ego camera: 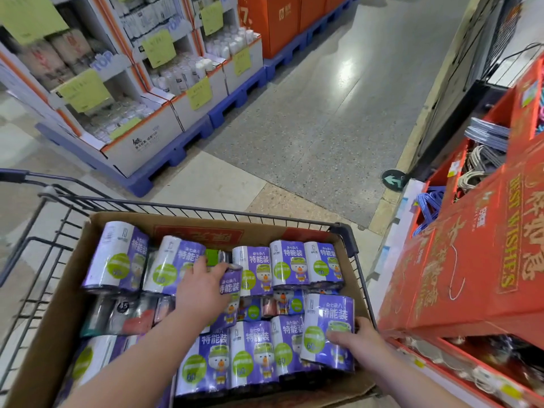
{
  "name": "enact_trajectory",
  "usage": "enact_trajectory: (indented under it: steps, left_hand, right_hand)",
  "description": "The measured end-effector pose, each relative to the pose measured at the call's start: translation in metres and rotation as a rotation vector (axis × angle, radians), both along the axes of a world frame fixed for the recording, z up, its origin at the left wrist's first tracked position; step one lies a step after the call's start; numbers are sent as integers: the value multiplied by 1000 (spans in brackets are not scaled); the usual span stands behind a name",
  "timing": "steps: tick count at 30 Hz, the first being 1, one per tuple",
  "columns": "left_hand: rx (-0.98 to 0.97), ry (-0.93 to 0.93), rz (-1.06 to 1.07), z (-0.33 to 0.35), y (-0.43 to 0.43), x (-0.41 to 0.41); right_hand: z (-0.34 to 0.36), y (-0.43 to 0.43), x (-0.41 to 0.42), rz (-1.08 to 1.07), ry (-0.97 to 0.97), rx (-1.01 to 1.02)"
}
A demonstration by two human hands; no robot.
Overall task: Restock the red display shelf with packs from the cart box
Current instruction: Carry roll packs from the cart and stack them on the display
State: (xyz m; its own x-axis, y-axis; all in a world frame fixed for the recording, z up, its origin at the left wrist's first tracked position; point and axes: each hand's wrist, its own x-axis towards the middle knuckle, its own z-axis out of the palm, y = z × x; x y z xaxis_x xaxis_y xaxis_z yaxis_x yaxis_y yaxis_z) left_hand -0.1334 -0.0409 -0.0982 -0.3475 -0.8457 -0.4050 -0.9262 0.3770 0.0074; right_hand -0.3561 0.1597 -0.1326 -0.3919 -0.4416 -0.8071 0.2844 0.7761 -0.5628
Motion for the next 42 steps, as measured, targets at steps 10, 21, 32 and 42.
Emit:
enact_trajectory:
  steps: [10, 21, 32, 42]
  left_hand:
    - [127, 695, 777, 11, 41, -4]
    - [470, 897, 482, 57, 182, -136]
    - [863, 992, 134, 108, 421, -251]
    - [1051, 968, -153, 151, 581, -329]
  right_hand:
    - [30, 29, -11, -21, 54, -111]
    - [80, 169, -61, -256, 195, -243]
    - [146, 452, -104, -639, 329, -366]
    - [182, 623, -116, -927, 472, -431]
